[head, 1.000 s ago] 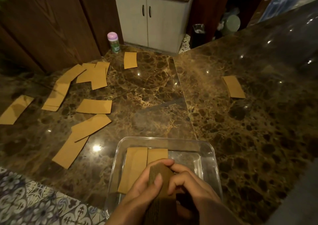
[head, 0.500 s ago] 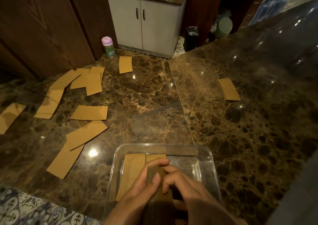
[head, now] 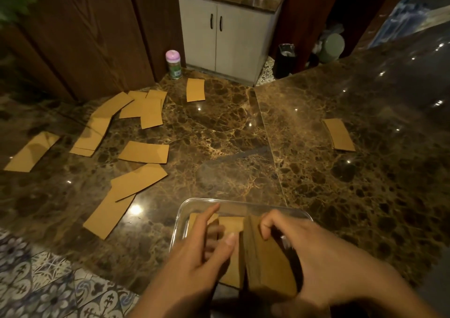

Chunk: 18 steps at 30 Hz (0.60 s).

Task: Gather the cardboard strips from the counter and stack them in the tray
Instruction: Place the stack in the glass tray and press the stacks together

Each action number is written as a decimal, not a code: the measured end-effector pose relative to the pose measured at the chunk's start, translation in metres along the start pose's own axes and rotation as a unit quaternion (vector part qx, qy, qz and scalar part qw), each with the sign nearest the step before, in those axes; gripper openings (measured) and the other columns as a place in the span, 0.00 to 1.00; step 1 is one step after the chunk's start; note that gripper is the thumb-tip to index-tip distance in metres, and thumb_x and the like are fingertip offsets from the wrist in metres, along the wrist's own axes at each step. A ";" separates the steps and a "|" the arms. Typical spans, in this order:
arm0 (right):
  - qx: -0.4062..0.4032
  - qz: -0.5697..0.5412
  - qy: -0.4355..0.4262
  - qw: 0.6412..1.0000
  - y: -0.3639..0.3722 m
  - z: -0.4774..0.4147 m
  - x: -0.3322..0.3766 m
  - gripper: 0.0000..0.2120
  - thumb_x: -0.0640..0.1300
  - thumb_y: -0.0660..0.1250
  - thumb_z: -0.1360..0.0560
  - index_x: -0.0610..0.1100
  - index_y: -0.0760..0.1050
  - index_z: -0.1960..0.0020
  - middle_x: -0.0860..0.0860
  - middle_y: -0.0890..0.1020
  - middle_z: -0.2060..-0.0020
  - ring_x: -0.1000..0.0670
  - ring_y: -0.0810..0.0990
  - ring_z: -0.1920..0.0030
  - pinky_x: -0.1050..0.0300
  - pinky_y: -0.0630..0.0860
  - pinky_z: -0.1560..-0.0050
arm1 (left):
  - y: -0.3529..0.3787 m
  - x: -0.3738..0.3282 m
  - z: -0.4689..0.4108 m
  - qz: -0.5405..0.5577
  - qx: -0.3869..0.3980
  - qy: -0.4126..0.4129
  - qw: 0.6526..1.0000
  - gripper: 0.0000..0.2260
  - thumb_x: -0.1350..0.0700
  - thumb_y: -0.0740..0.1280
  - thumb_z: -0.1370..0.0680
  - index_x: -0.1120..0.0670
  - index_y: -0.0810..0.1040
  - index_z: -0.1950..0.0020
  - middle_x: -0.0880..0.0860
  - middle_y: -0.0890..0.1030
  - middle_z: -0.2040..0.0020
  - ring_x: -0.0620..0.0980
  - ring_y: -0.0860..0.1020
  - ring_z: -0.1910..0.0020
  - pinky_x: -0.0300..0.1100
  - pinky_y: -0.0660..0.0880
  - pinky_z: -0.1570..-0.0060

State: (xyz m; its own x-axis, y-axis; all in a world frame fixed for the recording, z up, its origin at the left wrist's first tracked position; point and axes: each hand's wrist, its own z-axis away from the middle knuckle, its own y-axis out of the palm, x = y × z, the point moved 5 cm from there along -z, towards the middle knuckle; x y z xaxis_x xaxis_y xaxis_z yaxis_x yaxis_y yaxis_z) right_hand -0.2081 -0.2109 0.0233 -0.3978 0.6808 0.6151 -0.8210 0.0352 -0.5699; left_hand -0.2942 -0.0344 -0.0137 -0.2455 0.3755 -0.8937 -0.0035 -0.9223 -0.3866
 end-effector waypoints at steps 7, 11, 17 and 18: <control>0.064 0.230 0.066 0.969 0.010 -0.025 -0.017 0.42 0.70 0.76 0.38 0.60 0.59 0.33 0.54 0.73 0.37 0.51 0.74 0.38 0.52 0.74 0.35 | 0.034 0.033 -0.017 -0.511 0.143 0.108 0.840 0.30 0.30 0.69 0.42 0.40 0.76 0.43 0.51 0.82 0.43 0.51 0.82 0.50 0.46 0.80 0.62; 0.043 0.334 0.095 0.937 0.035 -0.041 -0.031 0.52 0.67 0.76 0.37 0.50 0.54 0.23 0.38 0.59 0.22 0.37 0.62 0.24 0.43 0.65 0.24 | 0.038 0.040 -0.021 -0.506 0.135 0.124 0.843 0.33 0.45 0.79 0.46 0.41 0.75 0.43 0.54 0.81 0.43 0.53 0.81 0.51 0.46 0.78 0.64; 0.000 0.334 0.095 0.938 0.049 -0.044 -0.033 0.48 0.61 0.77 0.32 0.46 0.53 0.24 0.41 0.54 0.21 0.36 0.56 0.23 0.41 0.60 0.22 | 0.044 0.048 -0.022 -0.510 0.106 0.154 0.840 0.21 0.43 0.73 0.36 0.42 0.76 0.44 0.56 0.83 0.46 0.53 0.82 0.54 0.45 0.79 0.67; 0.000 0.329 0.094 0.940 0.051 -0.045 -0.033 0.49 0.59 0.77 0.31 0.46 0.53 0.23 0.40 0.52 0.20 0.35 0.54 0.22 0.41 0.58 0.21 | 0.044 0.049 -0.023 -0.509 0.108 0.151 0.840 0.22 0.41 0.74 0.36 0.42 0.75 0.44 0.56 0.83 0.46 0.53 0.81 0.54 0.45 0.79 0.67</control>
State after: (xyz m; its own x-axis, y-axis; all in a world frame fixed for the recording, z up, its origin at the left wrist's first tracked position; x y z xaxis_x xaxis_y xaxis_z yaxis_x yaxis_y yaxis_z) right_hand -0.2183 -0.1983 -0.0501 -0.7397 0.6726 0.0215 -0.4220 -0.4388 -0.7933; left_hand -0.2845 -0.0550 -0.0798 0.2475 0.9566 -0.1536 -0.2465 -0.0911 -0.9648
